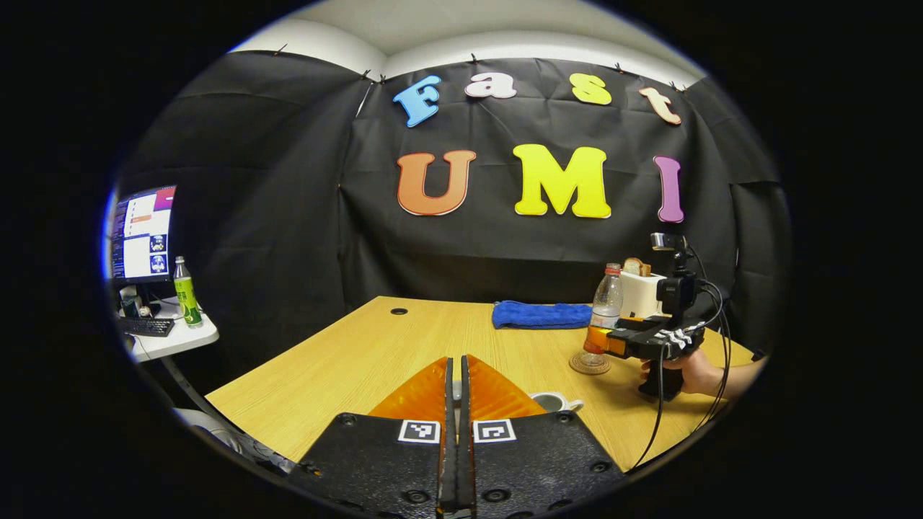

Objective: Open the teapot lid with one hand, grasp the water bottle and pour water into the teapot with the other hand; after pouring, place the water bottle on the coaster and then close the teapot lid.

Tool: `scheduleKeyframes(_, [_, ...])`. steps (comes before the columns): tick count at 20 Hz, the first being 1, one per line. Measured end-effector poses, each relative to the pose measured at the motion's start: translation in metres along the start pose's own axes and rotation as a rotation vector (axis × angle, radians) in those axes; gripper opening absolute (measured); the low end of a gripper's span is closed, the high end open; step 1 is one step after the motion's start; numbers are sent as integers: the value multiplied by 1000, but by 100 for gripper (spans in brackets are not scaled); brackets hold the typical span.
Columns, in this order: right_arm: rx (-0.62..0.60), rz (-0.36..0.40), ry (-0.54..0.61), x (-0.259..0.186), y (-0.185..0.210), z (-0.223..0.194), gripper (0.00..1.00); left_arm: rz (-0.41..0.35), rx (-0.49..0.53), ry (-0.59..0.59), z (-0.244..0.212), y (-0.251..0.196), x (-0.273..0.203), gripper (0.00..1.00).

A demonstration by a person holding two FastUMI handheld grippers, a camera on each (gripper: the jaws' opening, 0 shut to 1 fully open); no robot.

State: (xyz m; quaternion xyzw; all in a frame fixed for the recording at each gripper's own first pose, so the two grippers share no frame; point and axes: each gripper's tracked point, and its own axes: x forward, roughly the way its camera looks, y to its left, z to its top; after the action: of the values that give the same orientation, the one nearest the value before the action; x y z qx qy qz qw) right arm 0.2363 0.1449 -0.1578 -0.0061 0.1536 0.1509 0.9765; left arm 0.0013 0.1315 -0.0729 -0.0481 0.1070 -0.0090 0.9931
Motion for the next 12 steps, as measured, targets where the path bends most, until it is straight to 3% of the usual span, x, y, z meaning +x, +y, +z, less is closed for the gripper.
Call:
scheduleKeyframes(1, [-1, -1, 1, -2, 0, -1, 85, -1, 2, 3, -1, -1, 1, 3])
scheduleKeyframes(4, [11, 7, -2, -9, 2, 0, 92, -7, 3, -4, 3, -4, 0, 3])
scheduleKeyframes(9, [91, 11, -6, -65, -5, 2, 95, -5, -32, -36, 10, -17, 2, 3])
scheduleKeyframes(12, [92, 3, -36, -119, -12, 2, 94, -59, -50, -53, 6, -51, 11, 4])
